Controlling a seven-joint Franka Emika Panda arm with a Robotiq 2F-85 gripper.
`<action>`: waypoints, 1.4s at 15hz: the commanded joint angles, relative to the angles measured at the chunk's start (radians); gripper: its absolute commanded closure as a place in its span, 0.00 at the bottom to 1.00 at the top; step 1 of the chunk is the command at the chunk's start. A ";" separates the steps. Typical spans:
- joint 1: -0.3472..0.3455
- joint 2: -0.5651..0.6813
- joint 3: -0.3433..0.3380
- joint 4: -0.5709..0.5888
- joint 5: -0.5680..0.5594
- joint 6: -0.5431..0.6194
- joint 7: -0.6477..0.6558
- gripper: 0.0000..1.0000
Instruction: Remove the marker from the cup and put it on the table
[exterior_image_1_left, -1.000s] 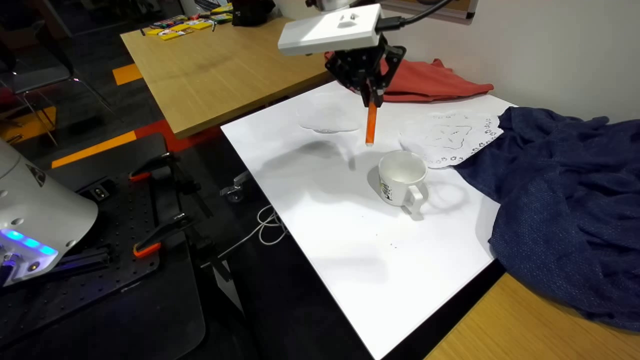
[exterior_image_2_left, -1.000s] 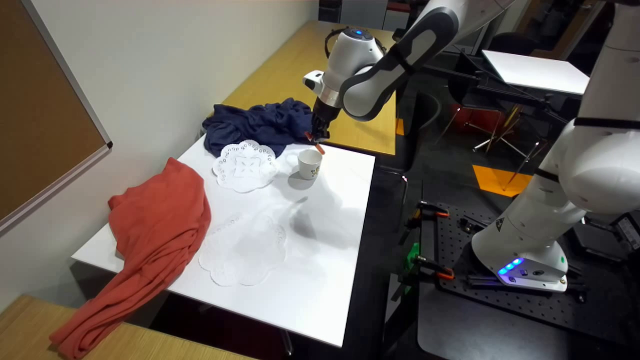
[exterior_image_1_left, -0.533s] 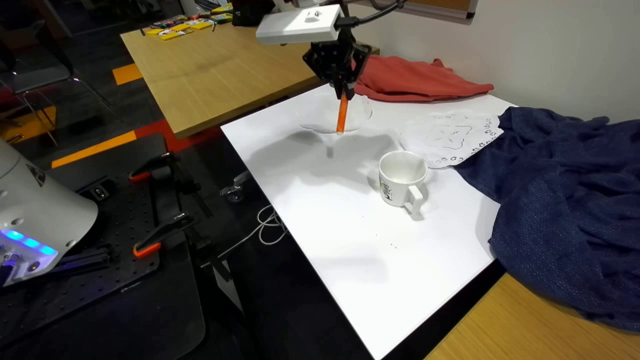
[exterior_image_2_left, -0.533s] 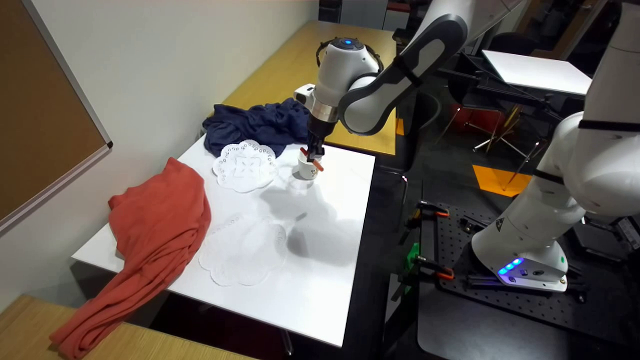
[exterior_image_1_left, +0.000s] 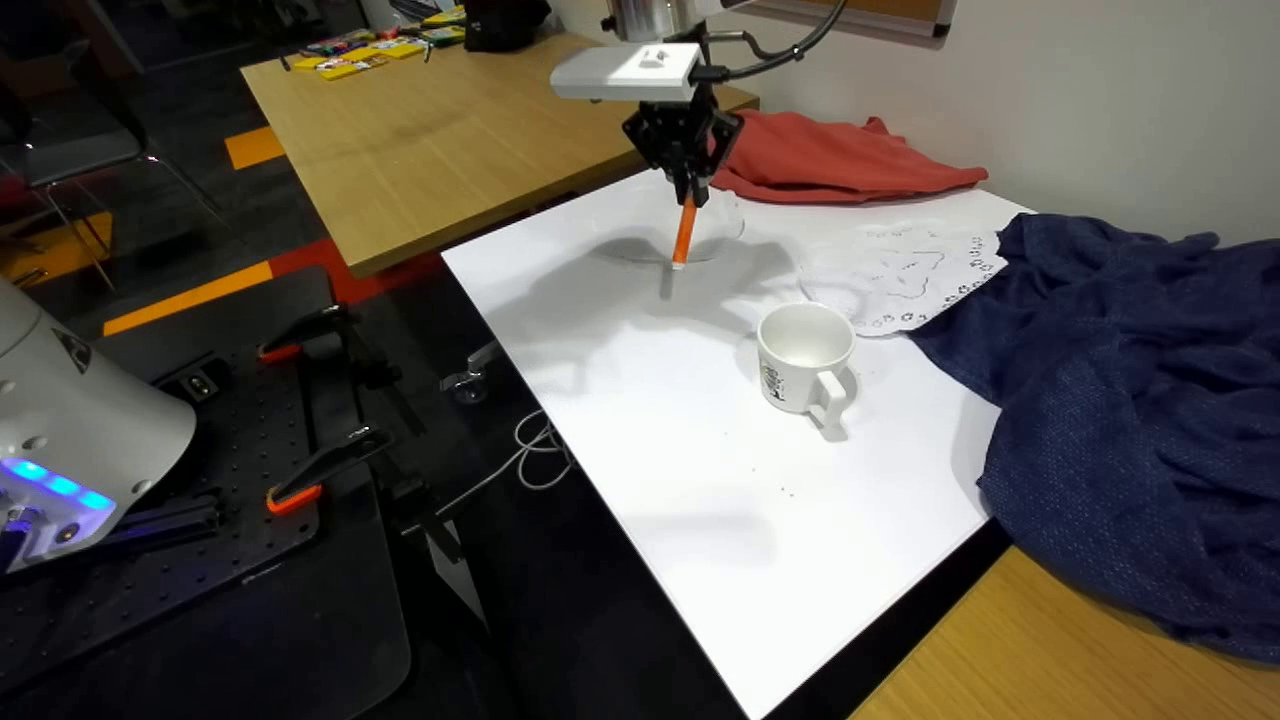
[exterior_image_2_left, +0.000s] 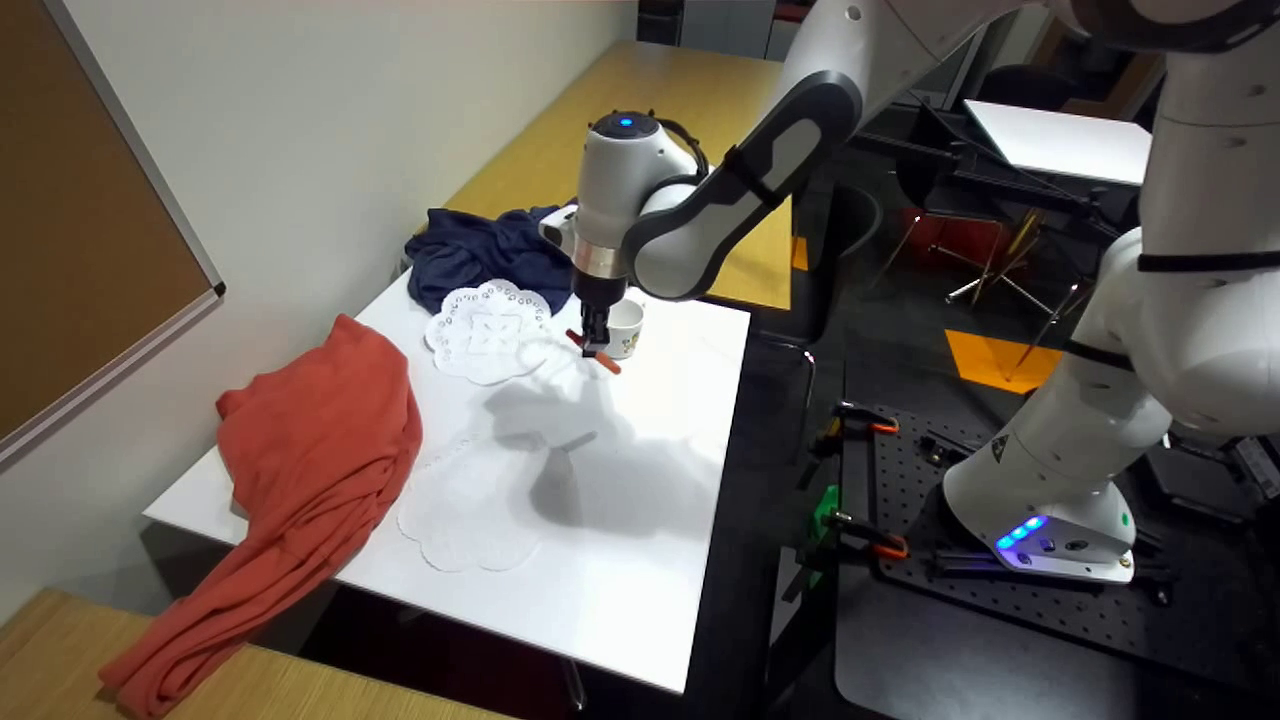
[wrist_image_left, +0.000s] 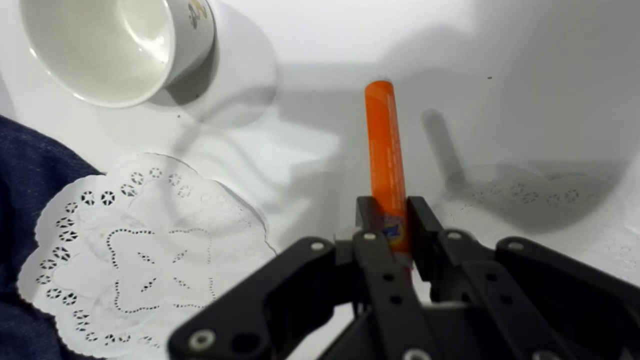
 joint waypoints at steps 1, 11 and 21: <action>0.015 0.138 0.004 0.153 -0.037 -0.036 0.023 0.95; 0.036 0.385 -0.009 0.416 -0.063 -0.123 0.048 0.95; 0.023 0.380 0.008 0.433 -0.054 -0.144 0.043 0.10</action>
